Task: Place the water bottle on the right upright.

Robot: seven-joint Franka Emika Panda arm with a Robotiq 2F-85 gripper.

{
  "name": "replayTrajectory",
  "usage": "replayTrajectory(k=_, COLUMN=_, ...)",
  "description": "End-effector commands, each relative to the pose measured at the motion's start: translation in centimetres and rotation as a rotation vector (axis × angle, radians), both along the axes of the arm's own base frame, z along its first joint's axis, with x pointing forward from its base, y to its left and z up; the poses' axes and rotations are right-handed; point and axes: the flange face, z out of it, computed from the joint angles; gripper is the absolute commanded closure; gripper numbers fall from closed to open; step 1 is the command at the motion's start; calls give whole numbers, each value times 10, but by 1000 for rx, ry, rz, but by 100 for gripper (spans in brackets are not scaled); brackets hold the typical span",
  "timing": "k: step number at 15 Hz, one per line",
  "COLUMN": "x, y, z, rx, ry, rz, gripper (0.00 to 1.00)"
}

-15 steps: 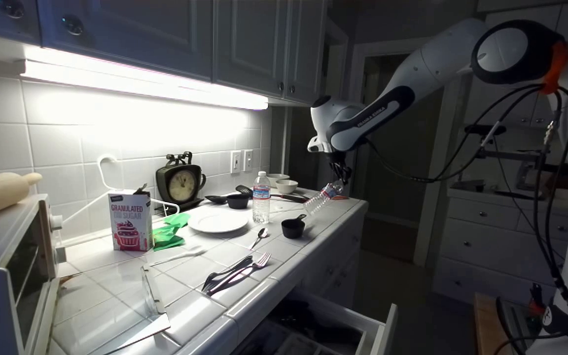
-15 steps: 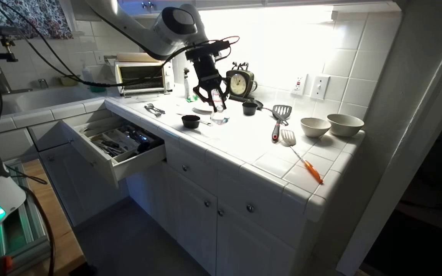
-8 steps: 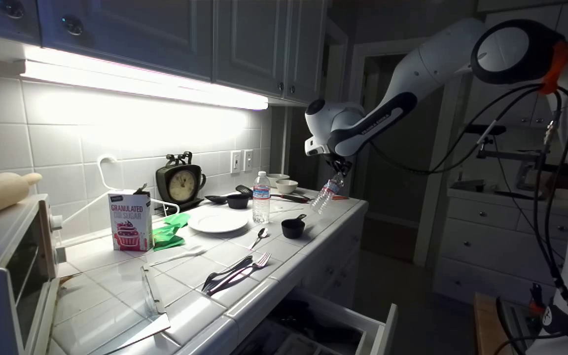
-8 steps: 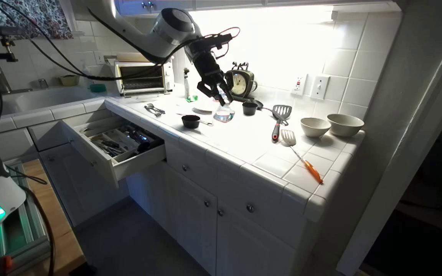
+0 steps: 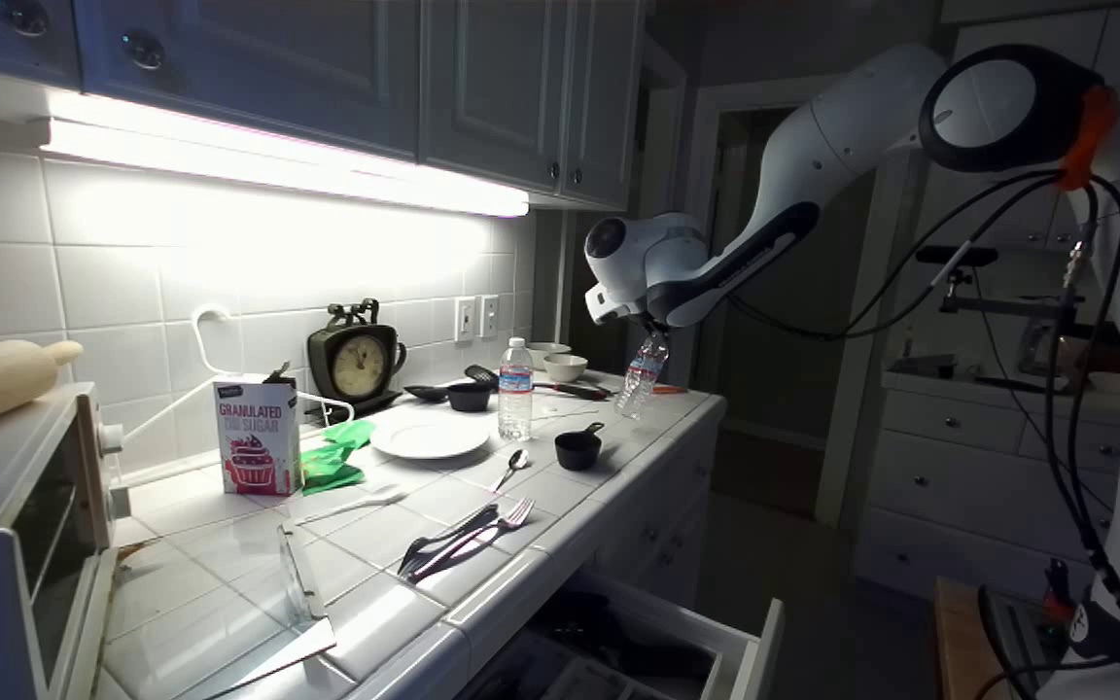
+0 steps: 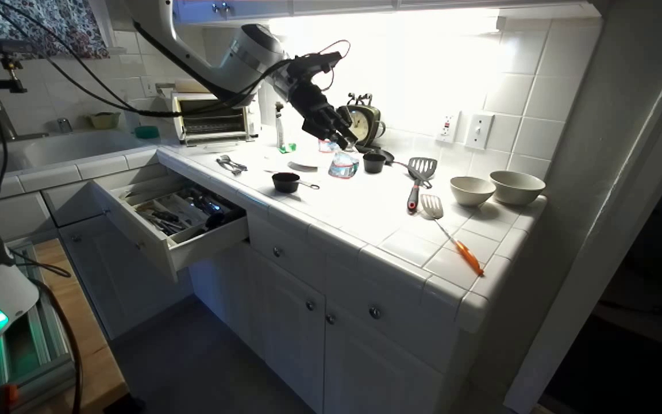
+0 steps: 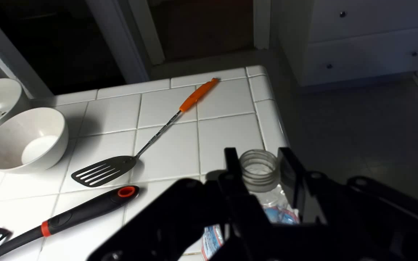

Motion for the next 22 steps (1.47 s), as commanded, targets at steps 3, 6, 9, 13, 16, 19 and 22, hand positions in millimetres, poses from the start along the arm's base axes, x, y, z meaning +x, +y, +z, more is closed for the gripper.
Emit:
replayTrajectory(k=3, x=8, y=14, z=-15, rx=-129, ry=63, rz=116, gripper=92)
replayTrajectory(k=6, x=9, y=22, z=-22, rx=-194, ry=82, rz=169, gripper=92)
replayTrajectory(k=9, x=9, y=28, z=-29, rx=-233, ry=92, rz=206, gripper=92)
replayTrajectory(k=13, x=7, y=37, z=-37, rx=-246, ry=66, rz=219, gripper=92)
replayTrajectory(k=16, x=3, y=41, z=-44, rx=-255, ry=57, rz=227, gripper=92)
replayTrajectory(k=19, x=0, y=42, z=-50, rx=-267, ry=58, rz=238, gripper=92)
replayTrajectory(k=22, x=-2, y=43, z=-53, rx=-279, ry=56, rz=249, gripper=92)
